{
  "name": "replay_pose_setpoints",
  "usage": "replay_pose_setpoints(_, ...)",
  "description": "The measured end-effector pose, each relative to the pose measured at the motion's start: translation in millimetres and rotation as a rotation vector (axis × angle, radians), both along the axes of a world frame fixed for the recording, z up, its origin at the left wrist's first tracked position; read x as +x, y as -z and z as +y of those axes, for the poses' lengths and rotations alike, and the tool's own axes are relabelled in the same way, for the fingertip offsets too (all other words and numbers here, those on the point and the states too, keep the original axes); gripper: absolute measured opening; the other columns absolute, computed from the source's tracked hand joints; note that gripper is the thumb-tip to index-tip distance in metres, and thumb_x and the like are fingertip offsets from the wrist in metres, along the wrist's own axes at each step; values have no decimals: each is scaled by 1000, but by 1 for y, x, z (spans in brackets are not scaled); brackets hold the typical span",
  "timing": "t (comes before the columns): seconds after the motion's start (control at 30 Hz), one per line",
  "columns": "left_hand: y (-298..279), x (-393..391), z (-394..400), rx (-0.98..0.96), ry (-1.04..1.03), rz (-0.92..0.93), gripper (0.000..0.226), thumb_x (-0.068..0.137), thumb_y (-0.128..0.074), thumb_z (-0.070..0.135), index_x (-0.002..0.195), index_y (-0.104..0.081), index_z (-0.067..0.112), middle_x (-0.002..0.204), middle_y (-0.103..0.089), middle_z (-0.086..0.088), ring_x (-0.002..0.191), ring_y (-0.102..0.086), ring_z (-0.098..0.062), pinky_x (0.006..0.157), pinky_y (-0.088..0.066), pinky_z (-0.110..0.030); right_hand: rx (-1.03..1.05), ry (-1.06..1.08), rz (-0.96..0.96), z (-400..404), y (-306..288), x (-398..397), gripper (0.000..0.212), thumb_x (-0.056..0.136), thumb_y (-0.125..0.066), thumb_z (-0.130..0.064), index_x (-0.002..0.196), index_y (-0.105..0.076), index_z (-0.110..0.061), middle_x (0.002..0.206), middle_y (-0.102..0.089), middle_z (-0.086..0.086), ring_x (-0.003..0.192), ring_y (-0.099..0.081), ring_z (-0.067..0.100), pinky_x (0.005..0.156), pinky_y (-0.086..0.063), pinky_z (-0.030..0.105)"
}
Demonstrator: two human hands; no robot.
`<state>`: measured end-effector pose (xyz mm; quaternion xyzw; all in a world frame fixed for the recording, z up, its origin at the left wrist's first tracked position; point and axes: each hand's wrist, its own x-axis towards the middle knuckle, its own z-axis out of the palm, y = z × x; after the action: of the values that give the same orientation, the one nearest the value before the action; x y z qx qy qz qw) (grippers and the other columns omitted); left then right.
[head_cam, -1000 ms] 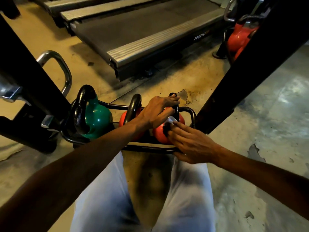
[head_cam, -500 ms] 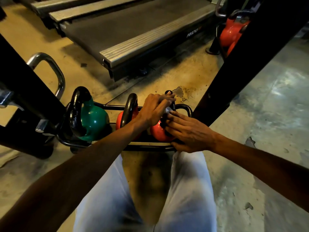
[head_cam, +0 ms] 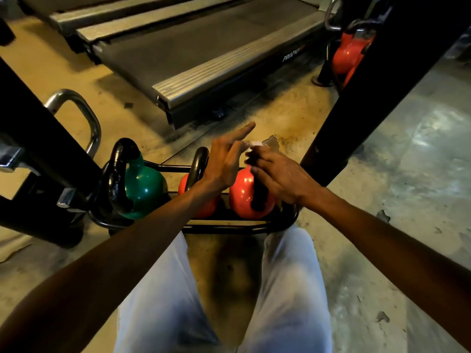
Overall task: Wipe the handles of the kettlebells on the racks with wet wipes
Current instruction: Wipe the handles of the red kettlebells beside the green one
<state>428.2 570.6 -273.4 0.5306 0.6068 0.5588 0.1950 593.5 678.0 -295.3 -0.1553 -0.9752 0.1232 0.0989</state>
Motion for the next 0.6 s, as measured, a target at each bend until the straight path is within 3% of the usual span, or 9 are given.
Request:
replay_pose_setpoints(0.1,9,-1,-12,22,7,39,54,93,-50,24,142,-61,2,148,-59,-13,140,-55,-13,115,-46,-36,-410,166,96,5,0,-7,61,110,-24,-59,152,-52,-25,167,-36,-9,157,-20,1,129,-23,40)
replay_pose_setpoints(0.2,20,2,-20,3,88,119,52,95,-51,20,144,-60,5,151,-57,-13,146,-49,-17,120,-42,-47,-728,334,206,3,-1,-18,65,106,-24,-64,157,-45,-29,167,-37,-7,155,-27,5,127,-24,40)
replay_pose_setpoints(0.27,22,5,-21,-33,129,172,55,95,-51,27,146,-58,7,153,-55,-12,148,-47,-18,120,-40,-50,-978,443,263,3,1,-26,74,98,-25,-78,148,-57,-33,160,-48,-5,148,-39,8,121,-30,36)
replay_pose_setpoints(0.33,24,7,-20,-76,144,202,58,94,-51,32,146,-58,6,154,-53,-12,149,-45,-20,121,-39,-50,-1206,543,332,3,5,-33,71,90,-31,-85,117,-77,-37,135,-69,-5,130,-59,8,112,-41,35)
replay_pose_setpoints(0.4,24,9,-19,-109,157,228,60,93,-50,34,146,-58,6,155,-52,-12,150,-43,-20,123,-37,-48,-1340,627,385,0,2,-36,70,102,-28,-73,95,-81,-27,96,-77,-7,93,-70,5,87,-51,28)
replay_pose_setpoints(0.43,23,10,-20,-133,170,249,61,94,-50,35,147,-58,7,156,-51,-12,150,-42,-19,124,-35,-46,-1406,646,409,-2,-1,-35,72,106,-25,-68,102,-79,-20,88,-75,-5,81,-68,7,75,-50,27)
replay_pose_setpoints(0.5,24,12,-19,-163,190,308,59,95,-50,35,148,-57,8,156,-50,-11,151,-40,-18,126,-33,-43,-1532,651,457,2,-3,-30,80,105,-23,-68,124,-68,-5,90,-73,3,71,-68,11,66,-51,28)
replay_pose_setpoints(0.6,27,12,-18,-175,185,315,57,95,-52,31,147,-57,7,156,-50,-12,150,-41,-19,126,-32,-40,-1652,629,460,2,-7,-16,90,101,-23,-73,137,-62,-1,111,-76,12,91,-74,20,82,-55,35)
